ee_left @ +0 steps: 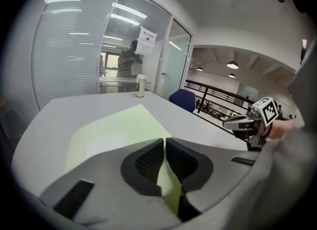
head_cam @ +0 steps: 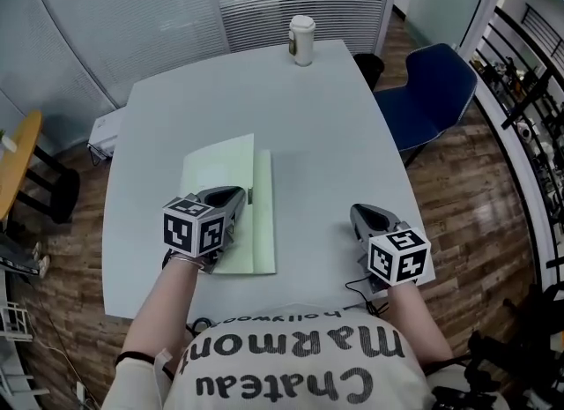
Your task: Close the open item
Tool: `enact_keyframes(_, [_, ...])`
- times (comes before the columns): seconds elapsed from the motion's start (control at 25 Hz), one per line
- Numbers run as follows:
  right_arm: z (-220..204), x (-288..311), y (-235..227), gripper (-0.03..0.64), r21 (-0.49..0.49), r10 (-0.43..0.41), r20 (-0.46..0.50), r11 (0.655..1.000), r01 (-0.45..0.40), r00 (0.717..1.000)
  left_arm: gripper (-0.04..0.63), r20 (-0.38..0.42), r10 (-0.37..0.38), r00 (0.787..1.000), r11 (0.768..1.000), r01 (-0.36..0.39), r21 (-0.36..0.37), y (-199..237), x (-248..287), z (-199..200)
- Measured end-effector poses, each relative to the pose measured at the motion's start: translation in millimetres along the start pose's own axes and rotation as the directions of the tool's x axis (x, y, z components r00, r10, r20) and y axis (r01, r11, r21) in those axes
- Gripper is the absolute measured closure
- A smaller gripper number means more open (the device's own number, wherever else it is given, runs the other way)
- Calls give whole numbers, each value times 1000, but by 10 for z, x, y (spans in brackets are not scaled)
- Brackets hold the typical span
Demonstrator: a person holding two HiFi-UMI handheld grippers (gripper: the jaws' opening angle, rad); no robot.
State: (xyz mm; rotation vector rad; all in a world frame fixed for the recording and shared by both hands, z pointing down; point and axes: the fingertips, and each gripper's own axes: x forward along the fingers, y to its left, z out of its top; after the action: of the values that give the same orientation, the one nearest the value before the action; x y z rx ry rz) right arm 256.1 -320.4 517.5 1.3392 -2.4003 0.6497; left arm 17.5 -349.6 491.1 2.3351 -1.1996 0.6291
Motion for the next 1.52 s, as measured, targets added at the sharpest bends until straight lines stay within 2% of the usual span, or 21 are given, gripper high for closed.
enact_keyframes(0.32, [-112,97,15,615,46,23,-1,999,-23,1000,588,-73,30,997,997,-25,67,-87,150,-170])
enact_keyframes(0.76, [-196,89,-20,617,81,31,-12,996,-30,999,586,-194,28,981,991,-2,132,-225,363,-363])
enact_keyframes(1.52, [-290,152,-110,617,99,36,-29,995,-33,999,586,-286,15,958,988,29,150,-274,613,-595])
